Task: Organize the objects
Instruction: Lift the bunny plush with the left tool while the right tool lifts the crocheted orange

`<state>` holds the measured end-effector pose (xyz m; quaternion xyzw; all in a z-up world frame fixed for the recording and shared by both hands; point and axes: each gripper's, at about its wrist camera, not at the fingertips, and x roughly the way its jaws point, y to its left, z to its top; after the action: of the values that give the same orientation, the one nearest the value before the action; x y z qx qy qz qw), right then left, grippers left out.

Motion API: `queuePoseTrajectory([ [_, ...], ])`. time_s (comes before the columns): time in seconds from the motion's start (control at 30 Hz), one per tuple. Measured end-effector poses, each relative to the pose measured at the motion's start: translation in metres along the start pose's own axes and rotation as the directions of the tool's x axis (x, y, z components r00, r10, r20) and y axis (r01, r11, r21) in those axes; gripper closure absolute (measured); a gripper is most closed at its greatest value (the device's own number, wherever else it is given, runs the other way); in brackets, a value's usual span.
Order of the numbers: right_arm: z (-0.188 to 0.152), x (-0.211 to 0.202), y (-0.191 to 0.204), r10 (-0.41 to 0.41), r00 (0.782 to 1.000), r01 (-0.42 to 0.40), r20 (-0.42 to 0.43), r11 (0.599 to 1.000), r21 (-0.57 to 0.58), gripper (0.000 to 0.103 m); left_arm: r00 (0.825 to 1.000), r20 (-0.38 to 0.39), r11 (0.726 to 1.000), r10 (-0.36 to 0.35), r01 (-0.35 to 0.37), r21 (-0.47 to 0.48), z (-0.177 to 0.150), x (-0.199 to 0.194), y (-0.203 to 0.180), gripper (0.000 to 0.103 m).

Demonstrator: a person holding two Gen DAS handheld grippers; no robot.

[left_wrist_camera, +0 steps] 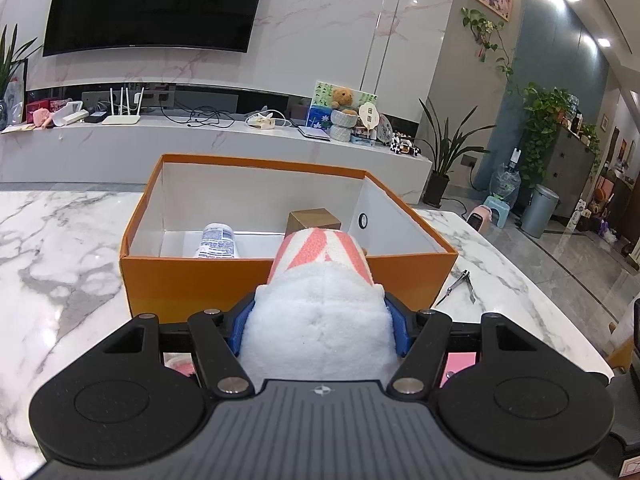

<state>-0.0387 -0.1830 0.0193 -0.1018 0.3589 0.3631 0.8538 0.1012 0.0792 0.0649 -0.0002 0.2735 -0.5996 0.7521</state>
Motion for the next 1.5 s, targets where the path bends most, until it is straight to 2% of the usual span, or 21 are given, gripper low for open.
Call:
queuePoseTrajectory([
  [0.37, 0.003, -0.003, -0.004, 0.020, 1.000, -0.020, 0.008, 1.000, 0.004, 0.054, 1.000, -0.016, 1.000, -0.010, 0.010, 0.013, 0.001, 0.014, -0.011, 0.028],
  [0.63, 0.001, -0.004, -0.004, 0.031, 1.000, -0.031, 0.005, 1.000, -0.006, 0.054, 1.000, 0.010, 1.000, -0.021, 0.021, 0.004, 0.005, 0.013, -0.014, 0.028],
  [0.83, 0.001, -0.005, -0.004, 0.025, 1.000, -0.025, 0.010, 1.000, -0.008, 0.054, 1.000, 0.006, 1.000, -0.005, 0.005, -0.020, 0.003, 0.007, -0.005, 0.028],
  [1.1, 0.005, -0.003, -0.004, 0.014, 1.000, -0.013, 0.020, 1.000, -0.023, 0.054, 0.999, 0.043, 0.999, 0.000, 0.002, -0.048, 0.008, -0.006, 0.012, 0.028],
  [1.37, 0.008, -0.005, 0.002, 0.037, 0.998, -0.036, 0.051, 0.999, -0.015, 0.054, 0.997, 0.083, 0.997, 0.000, 0.006, -0.071, 0.010, -0.020, 0.017, 0.028],
  [1.5, 0.009, -0.004, 0.002, 0.043, 0.998, -0.042, 0.045, 0.999, -0.026, 0.054, 0.997, 0.071, 0.997, 0.021, -0.016, -0.071, 0.011, -0.016, 0.021, 0.028],
])
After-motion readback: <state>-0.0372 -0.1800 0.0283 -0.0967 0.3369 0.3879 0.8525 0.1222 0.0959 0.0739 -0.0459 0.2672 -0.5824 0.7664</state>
